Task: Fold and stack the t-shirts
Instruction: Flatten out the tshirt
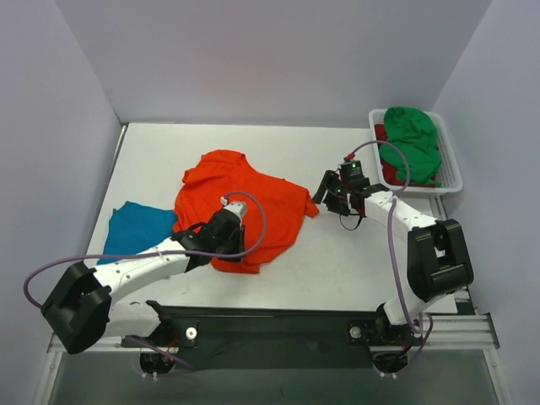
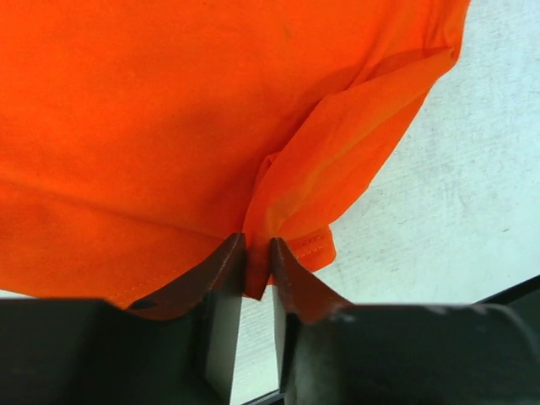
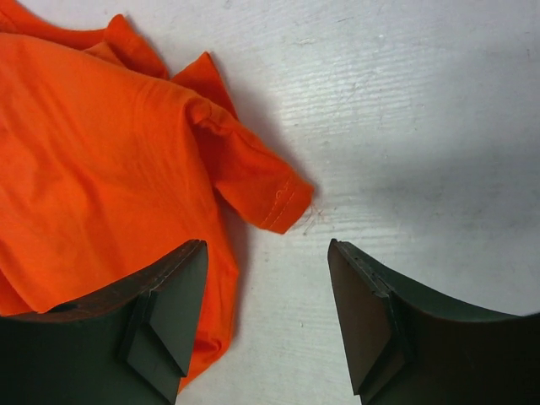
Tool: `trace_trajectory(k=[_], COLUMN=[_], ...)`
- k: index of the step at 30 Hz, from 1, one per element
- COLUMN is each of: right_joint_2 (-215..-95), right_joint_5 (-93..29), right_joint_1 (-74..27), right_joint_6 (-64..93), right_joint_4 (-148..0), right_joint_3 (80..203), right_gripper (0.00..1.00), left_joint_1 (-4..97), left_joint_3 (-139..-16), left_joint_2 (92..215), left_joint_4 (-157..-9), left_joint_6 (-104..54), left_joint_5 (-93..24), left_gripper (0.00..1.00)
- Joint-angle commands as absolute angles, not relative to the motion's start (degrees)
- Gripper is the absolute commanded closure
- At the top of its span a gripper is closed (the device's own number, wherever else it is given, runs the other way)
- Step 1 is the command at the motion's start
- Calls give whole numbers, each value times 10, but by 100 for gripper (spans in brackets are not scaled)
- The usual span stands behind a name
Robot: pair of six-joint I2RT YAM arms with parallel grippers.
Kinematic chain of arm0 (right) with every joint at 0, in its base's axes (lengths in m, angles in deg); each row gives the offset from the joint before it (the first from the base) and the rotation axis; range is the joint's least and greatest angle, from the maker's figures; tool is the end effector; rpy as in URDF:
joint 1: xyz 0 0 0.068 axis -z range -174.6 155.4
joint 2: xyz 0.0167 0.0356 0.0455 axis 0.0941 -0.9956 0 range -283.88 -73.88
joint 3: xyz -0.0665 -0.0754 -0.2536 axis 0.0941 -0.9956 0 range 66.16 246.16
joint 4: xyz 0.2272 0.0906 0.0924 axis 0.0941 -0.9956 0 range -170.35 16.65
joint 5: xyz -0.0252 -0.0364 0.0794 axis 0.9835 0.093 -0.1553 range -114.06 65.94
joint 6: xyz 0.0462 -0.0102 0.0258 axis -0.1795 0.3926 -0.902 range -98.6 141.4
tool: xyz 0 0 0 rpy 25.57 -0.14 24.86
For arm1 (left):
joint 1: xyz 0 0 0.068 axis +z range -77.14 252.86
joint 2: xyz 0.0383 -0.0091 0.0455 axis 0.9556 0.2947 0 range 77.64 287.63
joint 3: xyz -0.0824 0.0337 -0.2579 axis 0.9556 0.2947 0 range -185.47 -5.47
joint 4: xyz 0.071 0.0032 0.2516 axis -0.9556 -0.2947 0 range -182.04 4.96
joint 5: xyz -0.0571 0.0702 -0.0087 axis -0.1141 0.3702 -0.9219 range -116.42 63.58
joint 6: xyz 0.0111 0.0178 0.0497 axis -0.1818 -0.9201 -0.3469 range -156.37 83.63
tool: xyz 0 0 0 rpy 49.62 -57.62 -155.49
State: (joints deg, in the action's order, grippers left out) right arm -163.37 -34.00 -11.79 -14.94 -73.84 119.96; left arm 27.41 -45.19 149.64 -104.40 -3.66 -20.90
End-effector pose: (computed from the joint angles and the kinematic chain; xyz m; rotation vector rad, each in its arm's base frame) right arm 0.3227 0.1063 0.2189 0.2803 2.2665 0.6987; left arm 0.1747 -0.1725 0.1987 0.2381 2.5143 -0.4593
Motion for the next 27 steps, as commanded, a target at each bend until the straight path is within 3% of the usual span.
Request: trace_trajectory(k=[1, 6, 10, 13, 18, 19, 20, 27], right_joint_2=[-1676, -1721, -1747, -1764, -1798, -1796, -1793, -1644], right_joint_5=[-333, -350, -360, -358, -355, -352, -348, -286], right_joint_1=[-114, -114, -118, -128, -130, -127, -124, -64], right_joint_6=[-149, -159, -174, -184, -203, -204, -206, -173], right_joint_4=[-739, -712, -693, -684, -683, -687, -696, -811], right_joint_3=[1235, 1244, 1237, 1239, 1265, 1269, 1272, 1306], right_gripper=[41, 42, 44, 50, 77, 84, 100, 100], left_joint_1=[270, 269, 269, 269, 274, 275, 279, 382], left_joint_3=[-476, -470, -477, -497, -535, -556, -569, -737], left_joint_2=[1494, 1495, 1481, 1458, 1400, 1379, 1371, 1326], left_joint_4=[-1009, -1009, -1026, -1061, -1123, -1133, -1162, -1230], left_joint_6=[-42, -42, -42, -39, -30, -25, -22, -51], left_joint_5=[-219, -226, -213, -187, -137, -125, -91, -42], left_gripper=[71, 79, 98, 100, 100, 100, 100, 100])
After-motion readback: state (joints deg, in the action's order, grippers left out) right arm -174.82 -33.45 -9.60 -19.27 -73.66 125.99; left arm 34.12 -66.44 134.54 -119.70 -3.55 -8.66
